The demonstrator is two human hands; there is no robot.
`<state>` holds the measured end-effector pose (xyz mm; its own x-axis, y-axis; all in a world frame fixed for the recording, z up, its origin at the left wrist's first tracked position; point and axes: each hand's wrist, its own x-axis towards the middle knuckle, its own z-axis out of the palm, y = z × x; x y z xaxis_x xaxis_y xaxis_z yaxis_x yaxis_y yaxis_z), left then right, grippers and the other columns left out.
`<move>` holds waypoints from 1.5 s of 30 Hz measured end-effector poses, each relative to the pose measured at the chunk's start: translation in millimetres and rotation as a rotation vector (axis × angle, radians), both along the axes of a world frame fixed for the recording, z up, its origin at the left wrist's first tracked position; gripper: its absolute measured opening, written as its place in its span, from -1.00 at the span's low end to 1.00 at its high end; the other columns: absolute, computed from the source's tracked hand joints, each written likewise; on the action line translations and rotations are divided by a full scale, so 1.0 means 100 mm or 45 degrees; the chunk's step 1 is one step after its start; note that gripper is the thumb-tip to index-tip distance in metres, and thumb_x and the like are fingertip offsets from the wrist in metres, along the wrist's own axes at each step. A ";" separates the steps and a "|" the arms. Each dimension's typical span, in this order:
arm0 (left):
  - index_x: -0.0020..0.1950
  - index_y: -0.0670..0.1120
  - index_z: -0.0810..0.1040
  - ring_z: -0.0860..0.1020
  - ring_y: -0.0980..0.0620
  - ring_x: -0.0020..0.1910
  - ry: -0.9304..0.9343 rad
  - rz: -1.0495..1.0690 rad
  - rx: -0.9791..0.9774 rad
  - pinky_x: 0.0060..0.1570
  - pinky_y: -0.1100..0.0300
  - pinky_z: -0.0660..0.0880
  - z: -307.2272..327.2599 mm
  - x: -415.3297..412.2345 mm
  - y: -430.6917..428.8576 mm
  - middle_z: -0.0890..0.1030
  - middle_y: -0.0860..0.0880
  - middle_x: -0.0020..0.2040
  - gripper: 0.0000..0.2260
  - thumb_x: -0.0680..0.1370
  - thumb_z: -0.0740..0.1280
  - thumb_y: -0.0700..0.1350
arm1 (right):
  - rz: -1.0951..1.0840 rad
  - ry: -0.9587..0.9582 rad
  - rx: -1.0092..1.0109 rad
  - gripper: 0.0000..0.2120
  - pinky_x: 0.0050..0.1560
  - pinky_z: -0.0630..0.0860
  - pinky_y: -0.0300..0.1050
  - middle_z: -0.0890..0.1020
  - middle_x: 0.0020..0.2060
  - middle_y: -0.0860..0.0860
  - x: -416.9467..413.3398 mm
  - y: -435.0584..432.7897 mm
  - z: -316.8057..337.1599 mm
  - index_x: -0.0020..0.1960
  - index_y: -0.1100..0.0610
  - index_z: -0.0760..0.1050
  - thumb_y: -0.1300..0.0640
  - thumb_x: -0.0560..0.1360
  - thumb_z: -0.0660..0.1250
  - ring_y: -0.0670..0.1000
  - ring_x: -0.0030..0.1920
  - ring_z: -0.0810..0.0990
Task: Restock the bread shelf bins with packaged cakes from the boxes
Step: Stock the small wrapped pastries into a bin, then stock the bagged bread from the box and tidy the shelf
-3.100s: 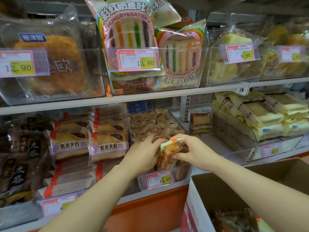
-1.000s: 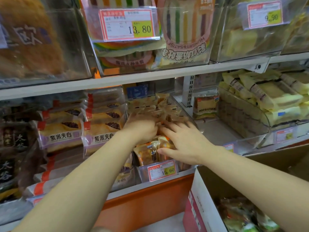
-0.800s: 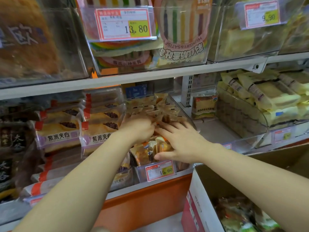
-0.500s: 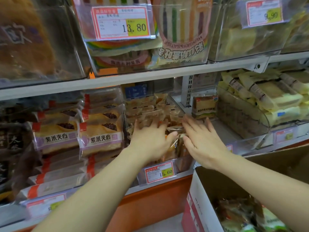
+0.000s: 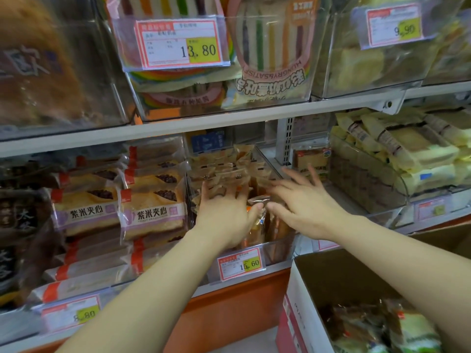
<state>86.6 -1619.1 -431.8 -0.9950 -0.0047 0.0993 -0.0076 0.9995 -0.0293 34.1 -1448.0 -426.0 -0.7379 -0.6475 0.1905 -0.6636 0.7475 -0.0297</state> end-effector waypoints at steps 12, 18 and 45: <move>0.46 0.14 0.30 0.32 0.02 0.41 0.182 -0.155 0.038 0.45 -0.25 -0.17 0.09 0.24 0.08 0.34 0.10 0.44 -0.57 0.62 -0.02 0.20 | -0.003 0.179 0.089 -0.30 0.45 -0.10 0.21 0.52 0.27 -0.07 0.05 0.08 0.04 0.28 -0.03 0.51 -0.28 0.47 -0.23 0.02 0.42 0.29; 0.21 0.05 0.56 0.51 0.02 0.21 0.538 -0.390 0.191 0.41 -0.14 0.12 0.06 0.40 0.42 0.56 0.06 0.20 -0.71 0.56 0.17 0.02 | 0.088 0.205 -0.150 -0.66 0.39 0.22 0.03 0.58 0.16 -0.06 0.40 0.60 0.04 0.27 0.02 0.51 -0.05 0.55 0.19 0.01 0.26 0.46; 0.10 -0.04 0.60 0.59 0.01 0.00 0.290 -0.792 0.548 -0.14 0.02 0.56 -0.73 -0.15 1.39 0.62 0.05 0.02 -0.76 0.54 0.18 -0.10 | 0.050 -0.833 0.697 -0.33 0.36 0.30 -0.03 0.16 0.46 0.17 0.05 1.85 -2.46 0.54 -0.08 0.05 -0.08 0.53 0.29 0.20 0.37 0.30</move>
